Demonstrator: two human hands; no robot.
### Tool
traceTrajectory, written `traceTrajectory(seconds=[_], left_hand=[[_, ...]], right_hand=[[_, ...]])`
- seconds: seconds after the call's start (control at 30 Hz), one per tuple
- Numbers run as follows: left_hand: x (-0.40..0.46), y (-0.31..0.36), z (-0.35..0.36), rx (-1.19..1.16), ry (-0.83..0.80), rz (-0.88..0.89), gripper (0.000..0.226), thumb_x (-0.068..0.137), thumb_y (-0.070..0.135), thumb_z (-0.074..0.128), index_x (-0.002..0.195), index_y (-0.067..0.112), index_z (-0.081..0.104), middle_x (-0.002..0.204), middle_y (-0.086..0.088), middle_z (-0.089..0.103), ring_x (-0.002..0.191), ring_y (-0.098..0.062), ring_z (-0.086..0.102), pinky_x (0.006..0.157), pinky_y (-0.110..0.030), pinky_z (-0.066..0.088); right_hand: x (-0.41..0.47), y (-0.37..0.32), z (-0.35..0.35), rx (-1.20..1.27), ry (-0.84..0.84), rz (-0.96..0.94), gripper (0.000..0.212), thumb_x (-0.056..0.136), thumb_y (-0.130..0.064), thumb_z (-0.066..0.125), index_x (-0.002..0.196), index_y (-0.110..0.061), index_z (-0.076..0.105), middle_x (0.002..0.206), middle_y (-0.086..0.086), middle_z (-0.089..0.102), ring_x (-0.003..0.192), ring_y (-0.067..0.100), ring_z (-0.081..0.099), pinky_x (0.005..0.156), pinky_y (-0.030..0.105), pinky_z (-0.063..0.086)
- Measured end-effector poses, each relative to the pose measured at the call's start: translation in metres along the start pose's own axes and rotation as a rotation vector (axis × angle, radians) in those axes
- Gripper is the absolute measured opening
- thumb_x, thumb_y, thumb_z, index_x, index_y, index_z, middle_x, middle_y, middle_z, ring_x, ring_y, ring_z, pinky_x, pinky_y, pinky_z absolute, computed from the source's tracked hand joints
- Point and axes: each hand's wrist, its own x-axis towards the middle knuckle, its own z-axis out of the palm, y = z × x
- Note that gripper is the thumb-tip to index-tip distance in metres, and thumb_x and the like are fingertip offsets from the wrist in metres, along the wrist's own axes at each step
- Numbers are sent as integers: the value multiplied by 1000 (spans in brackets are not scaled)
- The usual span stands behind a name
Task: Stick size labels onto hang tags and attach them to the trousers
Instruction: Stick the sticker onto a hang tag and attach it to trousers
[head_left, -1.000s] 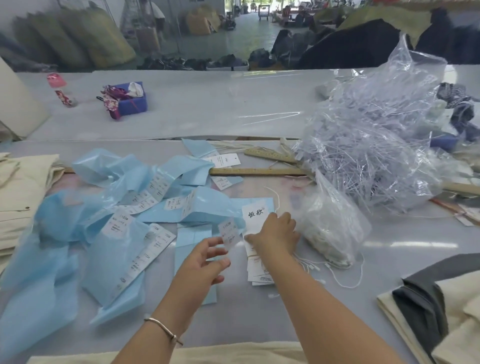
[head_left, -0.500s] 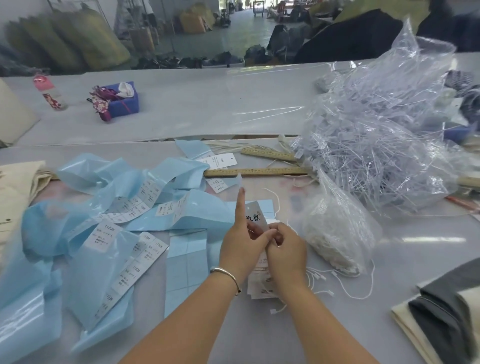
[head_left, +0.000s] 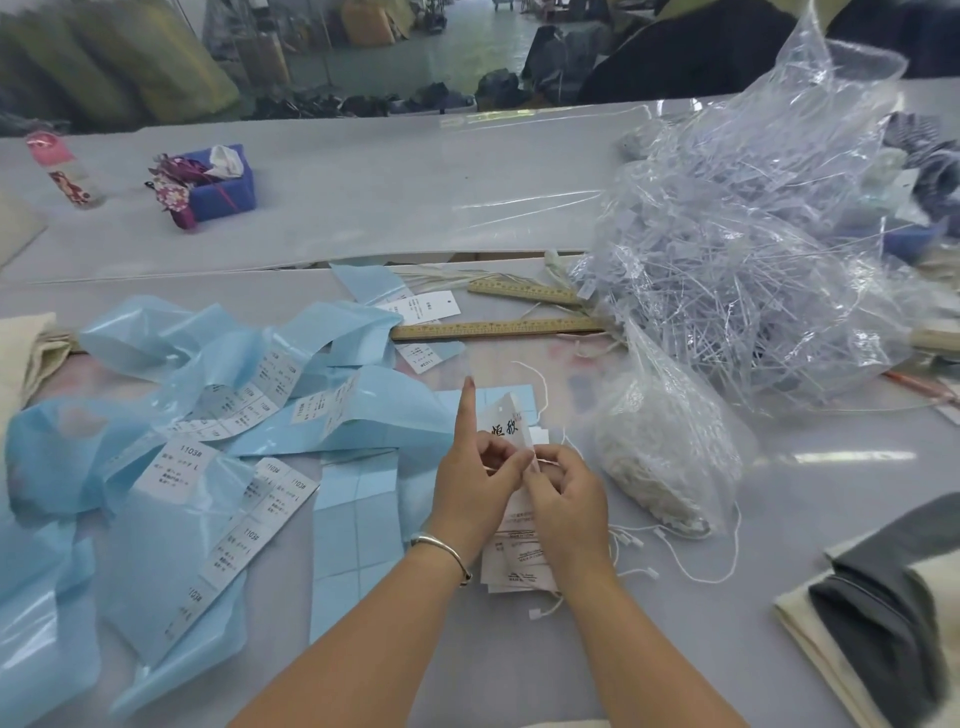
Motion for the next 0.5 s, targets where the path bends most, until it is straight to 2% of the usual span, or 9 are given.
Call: traceTrajectory(seconds=[0.13,0.23,0.33,0.37,0.4,0.43,0.5], left_hand=[[-3,4,3,11,24,-9,95,86,5,65,154,37,7,74,3,64,65,2,56,67,-10,45],[-5,14,1,5,93,-7,94,85,2,63,154,34,7,70,3,60,63,0,54,67,-13,46],[-3,33,-9,20,238,52,90,86,2,62,155,30,12,67,9,54,62,0,53,65,-10,44],[0,41,-15,7,283,69,89,86,2,62,155,29,13,67,9,53,62,-1,53,66,-10,44],[3,50,-22,-12,321,80,88,87,2,61,155,30,14,67,9,54,62,-2,53,67,-12,45],[5,58,-29,-28,352,90,86,87,2,60,154,30,15,68,8,55,63,-4,54,70,-16,48],[5,77,-46,-16,400,123,83,88,3,59,153,30,17,69,4,57,67,-12,59,74,-25,54]], right_hand=[[3,2,1,-48,65,16,18,93,-11,52,96,-24,63,80,-2,70,78,18,64,73,38,52],[5,1,2,-120,93,-32,28,90,-7,53,110,-26,60,62,-4,62,61,12,55,68,31,47],[5,-2,1,-194,86,-65,48,86,-3,54,125,-31,58,50,-10,50,52,7,44,64,27,44],[4,-5,1,-208,80,-71,55,85,-2,54,130,-33,56,54,-13,53,54,6,46,63,26,44],[3,-7,1,-226,72,-76,62,83,-1,54,136,-34,51,68,-14,59,62,4,51,66,27,46],[1,-11,0,-262,63,-91,69,82,1,55,141,-32,44,91,-10,63,78,8,56,74,28,48],[-5,-22,-3,-348,101,-198,76,78,7,55,146,-20,38,123,2,52,111,20,51,96,33,43]])
